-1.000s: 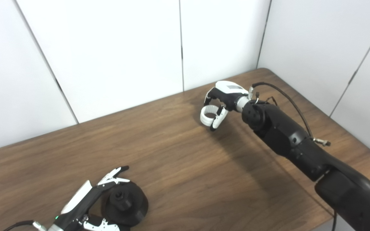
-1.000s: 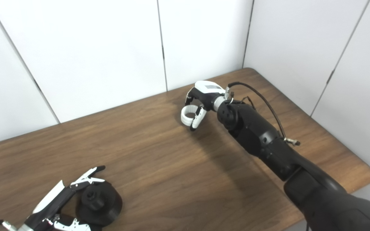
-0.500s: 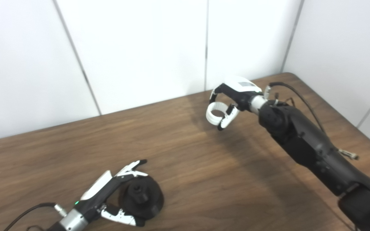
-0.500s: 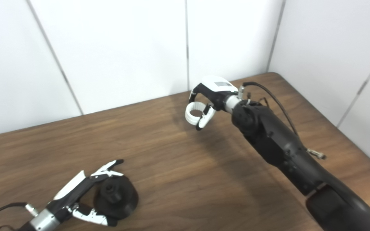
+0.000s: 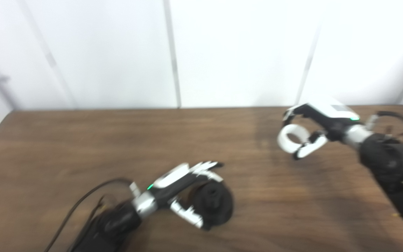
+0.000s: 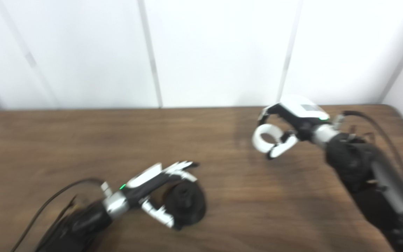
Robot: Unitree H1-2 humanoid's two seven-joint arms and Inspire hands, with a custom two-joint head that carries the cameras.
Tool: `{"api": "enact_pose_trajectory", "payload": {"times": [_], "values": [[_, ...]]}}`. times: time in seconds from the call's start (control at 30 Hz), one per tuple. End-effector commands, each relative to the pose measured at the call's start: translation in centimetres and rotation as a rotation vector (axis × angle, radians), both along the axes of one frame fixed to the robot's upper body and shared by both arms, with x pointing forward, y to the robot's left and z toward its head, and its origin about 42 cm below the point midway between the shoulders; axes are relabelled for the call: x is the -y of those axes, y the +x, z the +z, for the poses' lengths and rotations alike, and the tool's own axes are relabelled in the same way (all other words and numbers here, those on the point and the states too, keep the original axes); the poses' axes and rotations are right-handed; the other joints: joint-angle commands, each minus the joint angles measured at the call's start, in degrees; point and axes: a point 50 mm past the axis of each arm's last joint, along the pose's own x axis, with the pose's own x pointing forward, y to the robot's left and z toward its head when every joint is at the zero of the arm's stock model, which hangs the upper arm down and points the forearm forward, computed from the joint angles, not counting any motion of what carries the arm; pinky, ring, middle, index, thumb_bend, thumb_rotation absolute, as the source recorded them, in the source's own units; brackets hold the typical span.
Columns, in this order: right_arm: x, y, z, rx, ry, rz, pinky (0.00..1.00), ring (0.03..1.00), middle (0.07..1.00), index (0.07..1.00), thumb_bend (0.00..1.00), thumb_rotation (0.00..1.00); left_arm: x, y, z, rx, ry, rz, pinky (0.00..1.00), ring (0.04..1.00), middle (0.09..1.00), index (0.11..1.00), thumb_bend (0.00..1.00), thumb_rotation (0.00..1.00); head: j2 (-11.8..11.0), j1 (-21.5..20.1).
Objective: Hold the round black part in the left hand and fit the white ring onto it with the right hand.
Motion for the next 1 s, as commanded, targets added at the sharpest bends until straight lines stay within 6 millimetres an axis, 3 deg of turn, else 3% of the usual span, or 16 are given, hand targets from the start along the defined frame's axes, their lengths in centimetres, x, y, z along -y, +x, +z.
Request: {"api": "enact_pose_trajectory", "payload": {"times": [0.0,0.47,0.97], "values": [[-0.3,-0.1,2.8,0.092,-0.01,0.068,0.74,0.861,0.8,0.482,0.52,0.13,0.3,-1.4,-3.0,-0.127,0.151,-0.011,0.92,1.0,0.974,0.482,0.52,0.07,0.2,0.6],[-3.8,-2.8,4.6,0.017,0.008,0.218,0.76,0.843,0.796,0.481,0.52,0.13,0.8,-1.5,-3.0,-0.097,0.158,-0.003,0.89,1.0,0.983,0.482,0.52,0.07,1.2,-0.2],[-6.5,-5.0,4.5,0.04,0.033,0.337,0.74,0.836,0.778,0.479,0.52,0.14,0.7,-1.5,-3.0,-0.095,0.17,-0.008,0.89,1.0,0.978,0.482,0.52,0.07,1.4,-1.3]]}}
